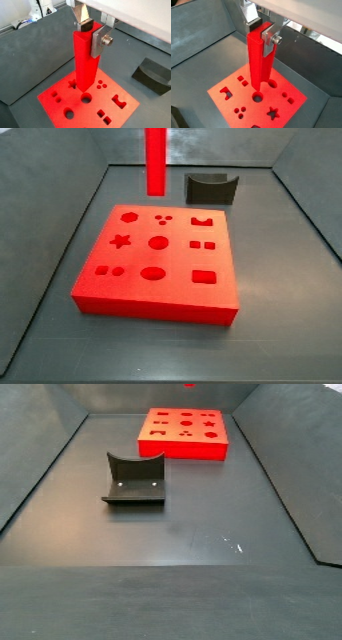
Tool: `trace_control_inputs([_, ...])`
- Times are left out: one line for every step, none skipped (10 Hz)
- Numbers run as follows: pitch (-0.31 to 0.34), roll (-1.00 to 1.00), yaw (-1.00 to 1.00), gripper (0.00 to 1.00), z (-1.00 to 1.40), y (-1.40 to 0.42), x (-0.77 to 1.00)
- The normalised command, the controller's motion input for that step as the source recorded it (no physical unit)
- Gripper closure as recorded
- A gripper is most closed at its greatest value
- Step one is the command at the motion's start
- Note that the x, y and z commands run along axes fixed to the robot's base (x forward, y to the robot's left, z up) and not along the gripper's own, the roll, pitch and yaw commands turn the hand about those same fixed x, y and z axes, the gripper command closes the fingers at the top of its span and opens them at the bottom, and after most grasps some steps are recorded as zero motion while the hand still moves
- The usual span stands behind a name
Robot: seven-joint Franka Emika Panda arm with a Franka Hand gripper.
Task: Insert the arch object.
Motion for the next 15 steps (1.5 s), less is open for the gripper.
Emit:
trace_control_inputs([0.000,0.07,0.03,1.00,0.00,0.00,0.00])
trace_control_inputs([0.000,0.17,0.00,1.00,0.00,0.06,0.04])
trace_control_inputs([0.000,0.16,-0.38,1.00,-0.01,0.05,0.44])
trace_control_inputs([-0.066,0.02,-0.63,1.00,-0.08,0.11,0.55])
trace_control_inputs([-0.051,0.13,-0.77,1.00,-0.25,0.06,0.40])
trace_control_inputs([-0.023,0.19,-0.83,1.00,-0.28,0.01,0.31])
trace_control_inputs([-0.019,0.20,-0.84,1.00,-0.30,0.01,0.30])
trace_control_inputs([-0.017,0.18,-0.90,1.00,-0.32,0.02,0.15])
trace_control_inputs([0.000,0.19,-0.91,1.00,-0.40,0.00,0.03])
trace_control_inputs([0.000,0.19,-0.91,1.00,-0.39,0.00,0.00])
trace_control_inputs([0.050,0.19,-0.87,1.00,-0.39,0.00,0.00])
trace_control_inputs([0.080,0.19,-0.86,1.00,-0.39,0.00,0.00])
trace_control_inputs([0.133,0.17,-0.83,1.00,-0.36,0.03,0.00])
trace_control_inputs([0.124,0.16,-0.85,1.00,-0.33,0.02,0.00])
trace_control_inputs([0.120,0.14,-0.87,1.00,-0.28,0.00,0.00])
